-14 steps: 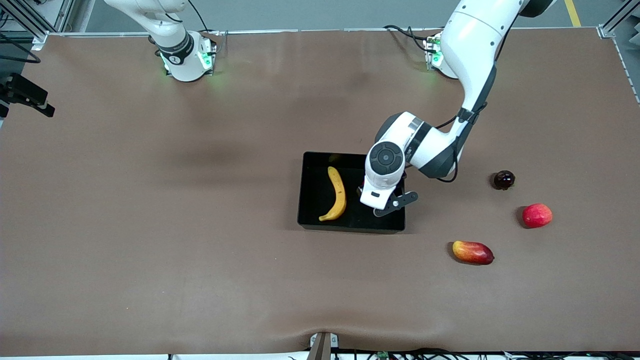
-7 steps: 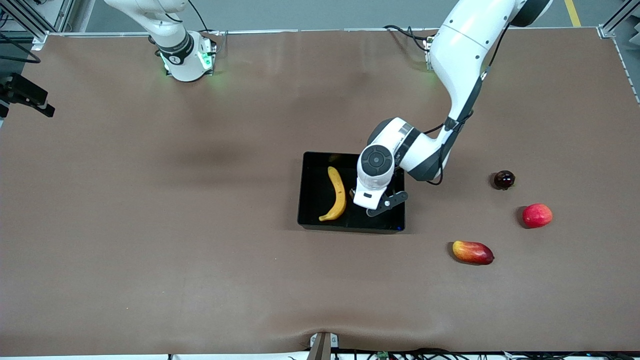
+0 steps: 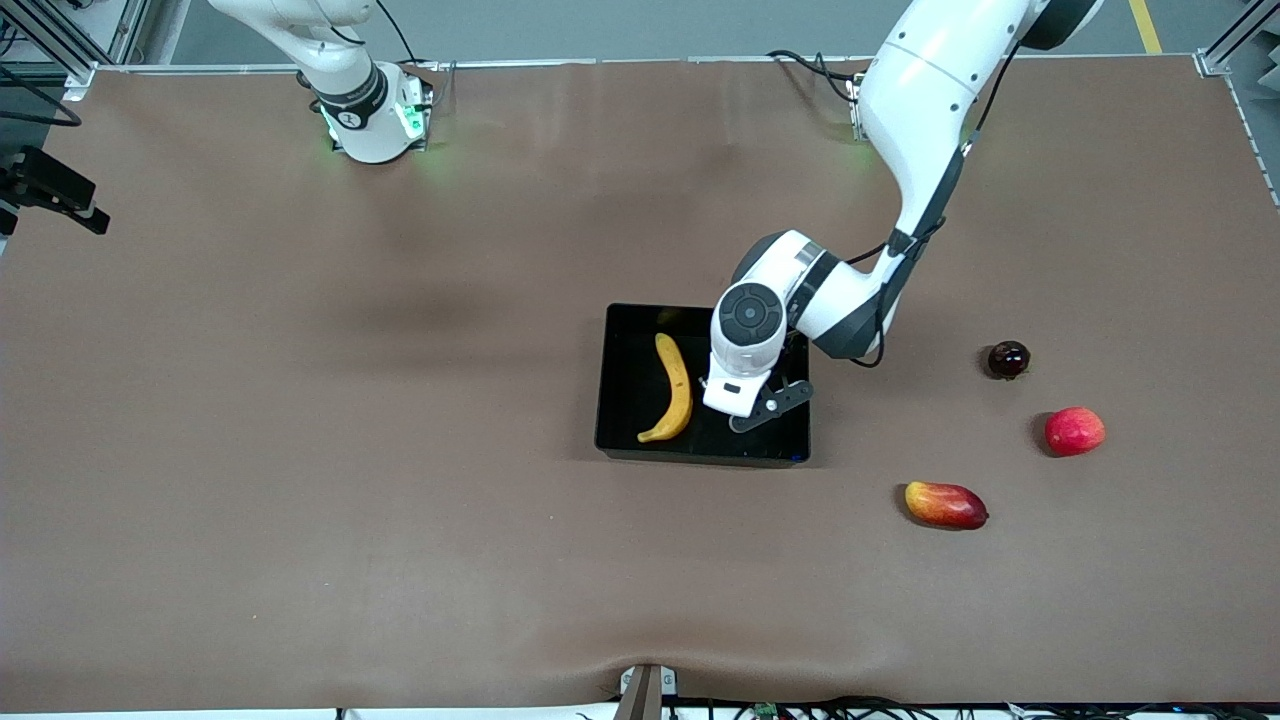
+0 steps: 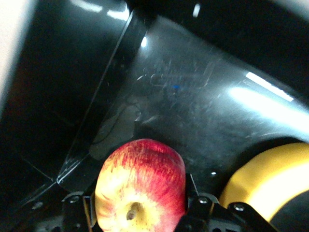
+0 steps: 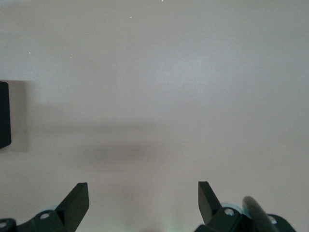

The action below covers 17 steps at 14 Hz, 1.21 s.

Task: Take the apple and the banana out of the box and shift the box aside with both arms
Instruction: 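Carry the apple out with the left gripper and set it beside the mango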

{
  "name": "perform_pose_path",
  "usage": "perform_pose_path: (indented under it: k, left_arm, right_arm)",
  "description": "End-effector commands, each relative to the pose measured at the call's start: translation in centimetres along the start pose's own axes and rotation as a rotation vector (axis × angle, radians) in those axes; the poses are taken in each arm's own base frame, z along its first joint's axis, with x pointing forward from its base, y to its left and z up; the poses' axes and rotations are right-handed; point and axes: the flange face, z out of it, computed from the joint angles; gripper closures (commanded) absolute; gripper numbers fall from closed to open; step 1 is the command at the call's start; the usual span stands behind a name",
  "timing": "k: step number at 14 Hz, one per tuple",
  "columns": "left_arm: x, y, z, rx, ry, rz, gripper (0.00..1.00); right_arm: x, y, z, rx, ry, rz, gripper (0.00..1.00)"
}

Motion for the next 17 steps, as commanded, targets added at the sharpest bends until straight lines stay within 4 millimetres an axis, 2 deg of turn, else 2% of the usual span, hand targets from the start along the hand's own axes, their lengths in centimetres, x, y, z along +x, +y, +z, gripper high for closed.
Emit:
perform_pose_path:
  k: [1, 3, 5, 6, 7, 10, 13, 14, 16, 17]
  left_arm:
    - [2.0, -1.8, -5.8, -0.027, 0.062, 0.004, 1.00]
    - [5.6, -4.6, -10.0, -0.037, 0.094, 0.006, 1.00]
    - [9.1, -8.0, -12.3, -0.035, 0.102, 0.038, 1.00]
    - [11.6, -10.5, -13.2, -0.039, 0.108, 0.047, 1.00]
    - [13.8, -12.6, -13.5, -0.040, 0.112, 0.068, 1.00]
    - [19.4, -18.6, -12.0, -0.022, 0.094, 0.111, 1.00]
    - [23.0, -23.1, -7.8, 0.006, 0.039, 0.124, 1.00]
    - [23.8, -24.4, -6.3, 0.015, 0.017, 0.117, 1.00]
    - [24.6, -25.4, -3.1, 0.029, -0.022, 0.106, 1.00]
    - [25.2, -26.7, -1.6, 0.034, -0.041, 0.086, 1.00]
  right_arm:
    - [0.1, 0.0, -0.3, 0.000, 0.000, 0.015, 0.00]
    - [0.1, 0.1, -0.3, 0.000, 0.001, 0.016, 0.00]
    - [0.5, 0.2, 0.1, 0.002, -0.005, 0.015, 0.00]
    - [0.6, 0.3, 0.2, 0.002, -0.003, 0.017, 0.00]
    - [0.9, 0.2, 0.6, 0.003, -0.009, 0.009, 0.00]
    - [1.6, 0.4, 1.8, 0.005, -0.032, 0.008, 0.00]
    - [2.7, 0.1, 3.4, 0.008, -0.058, 0.001, 0.00]
    - [2.8, 0.1, 3.7, 0.008, -0.064, 0.001, 0.00]
    - [2.8, 0.5, 3.8, 0.009, -0.067, 0.004, 0.00]
    - [2.9, 0.5, 3.9, 0.009, -0.069, 0.006, 0.00]
